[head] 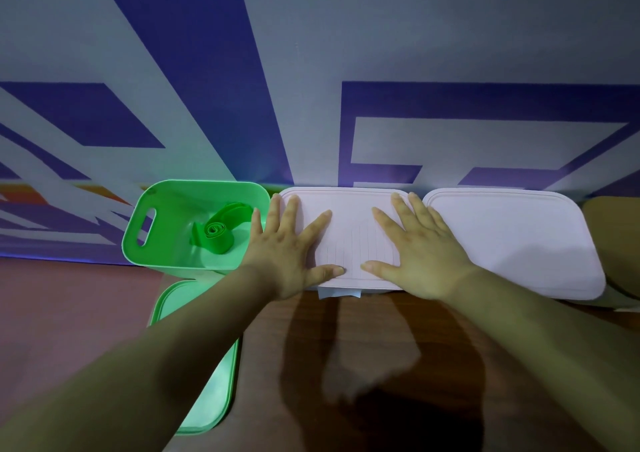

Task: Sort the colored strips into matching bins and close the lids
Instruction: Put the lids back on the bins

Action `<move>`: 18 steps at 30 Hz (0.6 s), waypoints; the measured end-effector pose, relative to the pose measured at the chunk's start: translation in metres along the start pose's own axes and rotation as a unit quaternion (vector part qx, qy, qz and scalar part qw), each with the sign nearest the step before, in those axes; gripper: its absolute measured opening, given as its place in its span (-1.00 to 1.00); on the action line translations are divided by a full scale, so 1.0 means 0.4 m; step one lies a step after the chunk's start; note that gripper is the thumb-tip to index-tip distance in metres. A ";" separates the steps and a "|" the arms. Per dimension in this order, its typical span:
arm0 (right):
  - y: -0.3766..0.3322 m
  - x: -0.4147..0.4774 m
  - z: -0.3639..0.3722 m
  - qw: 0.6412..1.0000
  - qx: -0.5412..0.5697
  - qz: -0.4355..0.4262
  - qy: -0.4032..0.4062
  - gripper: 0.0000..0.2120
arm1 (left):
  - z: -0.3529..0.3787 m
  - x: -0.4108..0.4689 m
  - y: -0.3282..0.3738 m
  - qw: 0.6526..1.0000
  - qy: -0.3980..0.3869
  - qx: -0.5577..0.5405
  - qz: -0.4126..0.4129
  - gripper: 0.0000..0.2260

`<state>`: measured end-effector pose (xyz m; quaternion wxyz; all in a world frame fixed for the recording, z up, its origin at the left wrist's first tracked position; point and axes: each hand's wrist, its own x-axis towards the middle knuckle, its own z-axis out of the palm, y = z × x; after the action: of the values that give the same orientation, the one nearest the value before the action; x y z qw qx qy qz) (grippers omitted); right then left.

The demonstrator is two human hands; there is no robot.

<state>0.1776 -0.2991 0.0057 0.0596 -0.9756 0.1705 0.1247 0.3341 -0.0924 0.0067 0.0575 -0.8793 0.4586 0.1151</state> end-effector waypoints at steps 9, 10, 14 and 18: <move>0.001 -0.001 0.013 1.000 -0.005 -0.004 0.015 -0.10 | 0.015 -0.006 0.001 0.999 0.035 -0.004 -0.001 -0.23; 0.001 -0.002 0.013 1.000 -0.005 -0.003 0.015 -0.10 | 0.015 -0.007 0.001 0.999 0.036 -0.004 -0.001 -0.23; 0.001 -0.004 0.008 1.000 0.006 -0.005 0.006 -0.10 | 0.012 -0.007 -0.002 1.000 0.025 -0.010 -0.001 -0.25; -0.004 -0.014 -0.022 1.000 0.012 0.002 -0.024 -0.13 | 0.001 -0.028 -0.018 0.999 0.014 -0.040 0.000 -0.26</move>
<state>0.1751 -0.2974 0.0156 0.0751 -0.9713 0.1722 0.1462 0.3339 -0.0791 0.0091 0.0162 -0.8824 0.4544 0.1211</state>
